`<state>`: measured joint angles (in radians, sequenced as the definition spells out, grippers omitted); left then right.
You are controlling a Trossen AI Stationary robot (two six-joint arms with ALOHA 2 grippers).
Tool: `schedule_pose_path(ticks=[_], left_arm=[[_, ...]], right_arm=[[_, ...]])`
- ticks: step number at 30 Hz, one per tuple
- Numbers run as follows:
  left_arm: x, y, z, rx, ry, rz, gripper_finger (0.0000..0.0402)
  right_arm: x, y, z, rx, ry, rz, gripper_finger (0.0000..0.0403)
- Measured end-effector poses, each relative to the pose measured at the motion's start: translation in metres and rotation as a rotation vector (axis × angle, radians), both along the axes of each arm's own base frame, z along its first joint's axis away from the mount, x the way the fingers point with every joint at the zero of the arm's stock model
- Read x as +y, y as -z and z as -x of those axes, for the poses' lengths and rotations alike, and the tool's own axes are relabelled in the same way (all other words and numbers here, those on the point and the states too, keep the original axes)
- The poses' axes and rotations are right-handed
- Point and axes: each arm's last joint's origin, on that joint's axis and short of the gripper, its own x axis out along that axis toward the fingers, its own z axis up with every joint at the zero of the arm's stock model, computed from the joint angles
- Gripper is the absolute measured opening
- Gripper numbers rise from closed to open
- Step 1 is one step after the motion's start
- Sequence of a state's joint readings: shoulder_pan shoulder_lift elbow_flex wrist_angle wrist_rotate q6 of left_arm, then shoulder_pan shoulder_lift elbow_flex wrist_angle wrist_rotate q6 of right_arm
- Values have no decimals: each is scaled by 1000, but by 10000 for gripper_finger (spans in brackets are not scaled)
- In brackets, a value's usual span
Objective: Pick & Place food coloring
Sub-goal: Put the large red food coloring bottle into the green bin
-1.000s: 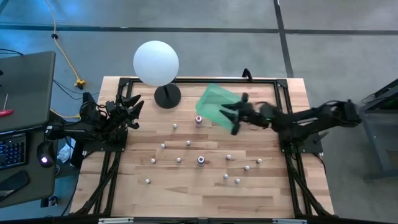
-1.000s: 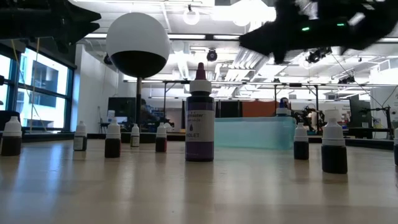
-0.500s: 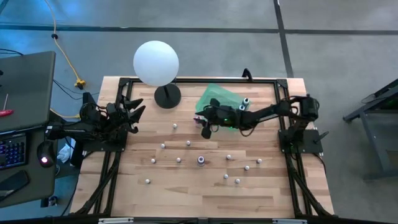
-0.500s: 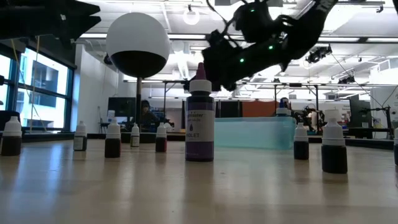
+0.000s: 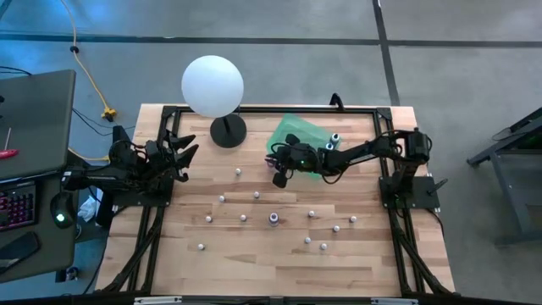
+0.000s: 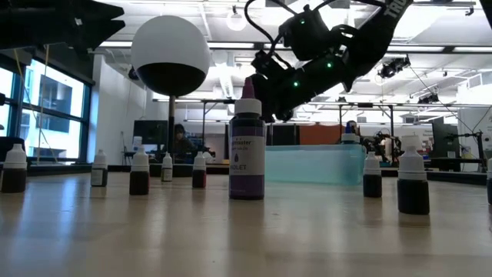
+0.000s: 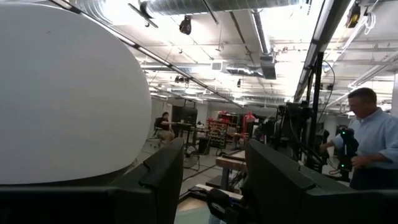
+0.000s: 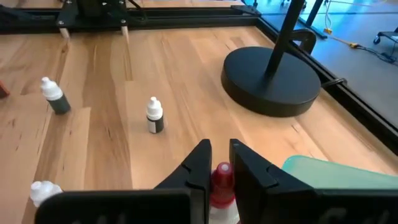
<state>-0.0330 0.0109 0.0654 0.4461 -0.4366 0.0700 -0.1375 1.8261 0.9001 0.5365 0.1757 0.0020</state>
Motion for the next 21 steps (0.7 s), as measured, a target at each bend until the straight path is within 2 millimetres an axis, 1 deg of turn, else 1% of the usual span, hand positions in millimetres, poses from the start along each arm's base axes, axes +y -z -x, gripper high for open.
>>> schedule_pose_path(ticks=[3, 5, 7, 11, 14, 17, 19, 21], left_arm=[[0, 0, 0, 0, 0, 0, 170], [0, 0, 0, 0, 0, 0, 170], [0, 0, 0, 0, 0, 1, 170], [0, 0, 0, -1, 0, 3, 170], [0, 0, 0, -7, 3, 19, 170], [0, 0, 0, -8, -6, 26, 170], [1, 0, 0, -6, -25, 36, 170], [1, 1, 0, 1, -41, 45, 170]], right_arm=[[2, -8, 2, -18, -4, 4, 35], [4, -25, 6, -52, -9, 19, 35], [8, -46, 13, -74, 6, 67, 35], [18, -81, 40, 0, 150, 193, 35], [26, -100, 65, 62, 263, 205, 37], [35, -105, 85, 130, 319, 152, 39], [40, -101, 95, 173, 342, 108, 36], [42, -94, 102, 181, 367, 78, 35]])
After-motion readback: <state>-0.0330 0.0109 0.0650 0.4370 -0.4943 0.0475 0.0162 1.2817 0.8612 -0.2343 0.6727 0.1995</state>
